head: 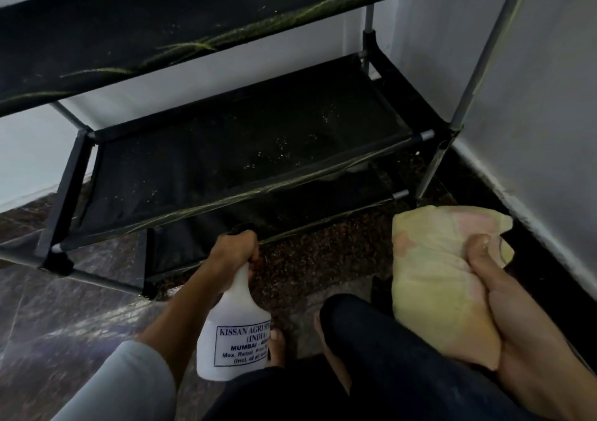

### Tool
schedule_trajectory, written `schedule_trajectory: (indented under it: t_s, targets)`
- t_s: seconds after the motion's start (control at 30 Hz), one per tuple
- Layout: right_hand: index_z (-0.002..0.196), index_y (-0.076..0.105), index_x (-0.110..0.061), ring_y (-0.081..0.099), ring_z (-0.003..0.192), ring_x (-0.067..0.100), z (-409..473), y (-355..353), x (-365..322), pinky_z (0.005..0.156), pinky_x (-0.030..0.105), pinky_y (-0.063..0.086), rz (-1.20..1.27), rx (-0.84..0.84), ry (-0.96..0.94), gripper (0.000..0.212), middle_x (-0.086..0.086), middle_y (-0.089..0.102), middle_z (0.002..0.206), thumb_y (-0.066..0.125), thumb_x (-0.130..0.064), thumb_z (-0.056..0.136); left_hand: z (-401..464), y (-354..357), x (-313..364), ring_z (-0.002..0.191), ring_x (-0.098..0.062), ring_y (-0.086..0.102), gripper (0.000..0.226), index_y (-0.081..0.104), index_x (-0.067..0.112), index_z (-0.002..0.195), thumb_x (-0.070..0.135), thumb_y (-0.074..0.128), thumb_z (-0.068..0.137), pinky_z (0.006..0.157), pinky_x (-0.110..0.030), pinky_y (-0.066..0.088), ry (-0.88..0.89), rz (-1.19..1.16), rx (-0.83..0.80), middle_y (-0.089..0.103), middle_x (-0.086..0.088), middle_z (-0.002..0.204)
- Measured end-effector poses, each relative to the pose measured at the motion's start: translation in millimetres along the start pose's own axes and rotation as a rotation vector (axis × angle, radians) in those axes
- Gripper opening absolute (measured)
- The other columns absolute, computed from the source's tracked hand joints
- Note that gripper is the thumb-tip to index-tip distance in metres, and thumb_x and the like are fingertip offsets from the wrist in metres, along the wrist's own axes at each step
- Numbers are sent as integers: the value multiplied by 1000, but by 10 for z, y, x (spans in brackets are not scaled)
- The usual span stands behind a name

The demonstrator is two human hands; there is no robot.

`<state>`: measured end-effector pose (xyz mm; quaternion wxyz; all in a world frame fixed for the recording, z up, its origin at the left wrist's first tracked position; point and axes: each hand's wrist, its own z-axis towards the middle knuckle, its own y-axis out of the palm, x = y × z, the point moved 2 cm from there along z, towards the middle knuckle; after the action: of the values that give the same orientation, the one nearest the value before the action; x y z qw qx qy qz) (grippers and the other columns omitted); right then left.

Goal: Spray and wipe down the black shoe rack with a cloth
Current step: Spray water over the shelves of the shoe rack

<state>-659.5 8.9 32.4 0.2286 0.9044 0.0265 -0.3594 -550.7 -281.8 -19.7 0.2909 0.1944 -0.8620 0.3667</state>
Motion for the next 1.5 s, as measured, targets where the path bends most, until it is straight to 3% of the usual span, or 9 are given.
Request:
schedule_trajectory:
  t_s: [0.2,0.5,0.73,0.87,0.97,1.07,1.23,1.37,1.5]
  targets:
    - [122,59,-22,73,72,24,22,-80,-11,46,30,54,39,-17,-14,59,11,75,92,53,-55,75,-31,157,91,55,-22,45,37,45,8,41,1,40,77,51,-30,35,-24,-50,-154,49,-13,64]
    - [127,57,-24,71,88,29,107,-212,-34,55,36,59,42,-13,-27,66,13,72,105,55,-56,69,-128,413,312,57,-26,46,36,48,9,45,2,42,80,55,-31,41,79,119,-205,47,-13,58]
    - [128,56,-27,71,92,31,166,-306,-42,62,40,59,23,28,-42,125,13,71,108,84,-71,14,-193,537,480,61,-19,44,26,50,13,54,8,46,80,54,-28,38,68,156,-350,47,-8,62]
    - [129,55,-27,71,91,29,158,-341,-53,64,36,58,55,4,-49,78,12,71,109,66,-61,59,-228,641,529,68,-19,50,11,60,12,70,17,58,79,56,-28,40,66,139,-293,52,-8,70]
    - [126,57,-25,71,89,29,169,-378,-72,60,34,58,74,6,-56,65,13,71,107,56,-53,67,-224,699,561,76,-22,54,9,62,11,72,16,58,80,63,-30,43,111,165,-281,57,-9,77]
    - [124,58,-24,71,90,29,182,-409,-95,60,35,60,64,32,-65,70,13,71,106,61,-56,62,-230,739,624,76,-23,55,6,63,11,75,15,60,78,62,-31,45,111,186,-316,58,-9,78]
    - [125,58,-27,70,95,31,244,-462,-54,65,40,59,35,72,-41,105,13,71,109,83,-70,32,-253,843,736,67,-14,54,13,64,15,75,23,62,84,58,-26,41,53,231,-472,60,-2,69]
    - [126,57,-26,67,100,33,286,-516,-38,80,43,54,32,61,-40,81,13,70,111,65,-63,55,-239,926,771,71,-19,56,8,63,13,80,19,62,84,60,-28,44,83,226,-401,60,-9,76]
    - [126,57,-28,67,99,34,301,-538,-36,86,48,52,19,82,-26,88,14,70,111,72,-66,48,-219,946,766,80,-24,59,12,63,11,93,14,61,82,67,-31,48,82,258,-403,63,-12,89]
